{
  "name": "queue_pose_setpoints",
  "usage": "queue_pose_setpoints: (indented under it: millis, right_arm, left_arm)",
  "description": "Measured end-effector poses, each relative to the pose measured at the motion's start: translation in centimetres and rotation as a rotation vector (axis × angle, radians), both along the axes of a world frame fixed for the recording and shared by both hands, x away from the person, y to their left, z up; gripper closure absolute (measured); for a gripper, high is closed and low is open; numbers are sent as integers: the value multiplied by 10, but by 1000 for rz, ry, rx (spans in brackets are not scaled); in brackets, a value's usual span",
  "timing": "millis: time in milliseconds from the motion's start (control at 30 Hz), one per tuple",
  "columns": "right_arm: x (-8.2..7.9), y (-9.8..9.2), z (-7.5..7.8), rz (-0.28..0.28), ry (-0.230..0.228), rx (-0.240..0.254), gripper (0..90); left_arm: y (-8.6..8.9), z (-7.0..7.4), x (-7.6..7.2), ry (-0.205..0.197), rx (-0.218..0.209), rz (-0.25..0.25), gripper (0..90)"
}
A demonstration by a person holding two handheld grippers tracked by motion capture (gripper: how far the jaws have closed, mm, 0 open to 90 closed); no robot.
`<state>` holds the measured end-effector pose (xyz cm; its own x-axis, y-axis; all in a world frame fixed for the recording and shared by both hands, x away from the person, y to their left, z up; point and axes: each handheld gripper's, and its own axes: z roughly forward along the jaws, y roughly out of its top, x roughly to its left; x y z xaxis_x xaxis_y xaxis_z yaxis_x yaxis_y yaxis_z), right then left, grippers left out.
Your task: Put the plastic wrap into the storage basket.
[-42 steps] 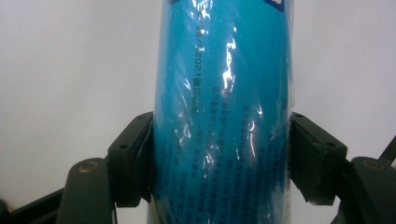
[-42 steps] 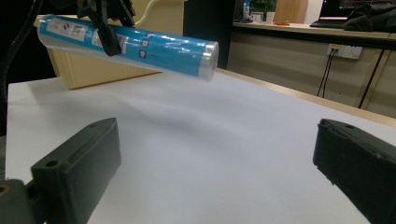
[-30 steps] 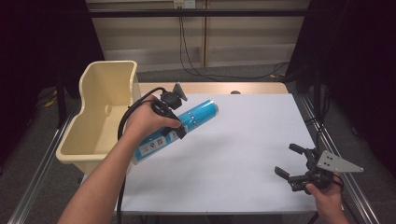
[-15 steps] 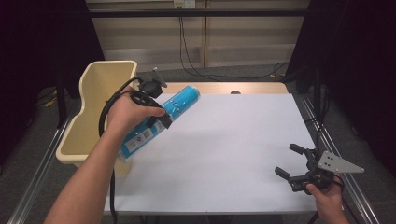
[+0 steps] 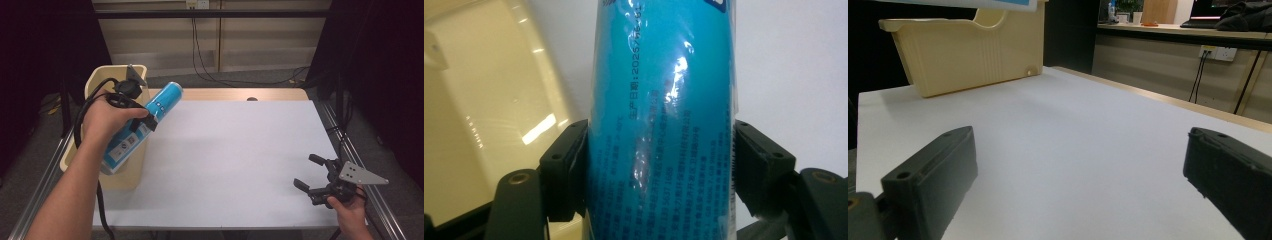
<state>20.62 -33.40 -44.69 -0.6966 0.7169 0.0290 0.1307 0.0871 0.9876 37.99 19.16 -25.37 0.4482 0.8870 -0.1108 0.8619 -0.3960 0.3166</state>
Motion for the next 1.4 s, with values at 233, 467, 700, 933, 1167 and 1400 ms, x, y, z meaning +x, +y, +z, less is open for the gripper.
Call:
queue_pose_setpoints:
  millis: [233,467,700,933,1167,1400]
  right_arm:
    - [0,1,-1,1,7,-2,6]
    - [0,1,-1,-1,8,-1,5]
    - [0,1,-1,-2,8,-3,6]
    - [0,2,-1,3,8,-7,6]
    - [0,3,-1,0,11,-12,6]
    - [0,2,-1,1,11,-9,5]
  left_arm:
    - [24,11,-4,-13,9,73,318]
    - [46,18,-9,-27,14,153,319]
    - [68,15,-11,-18,30,234,319]
    - [86,9,-12,-20,33,306,319]
    - [90,0,-11,-2,52,347,319]
    - [90,-9,-8,10,30,398,319]
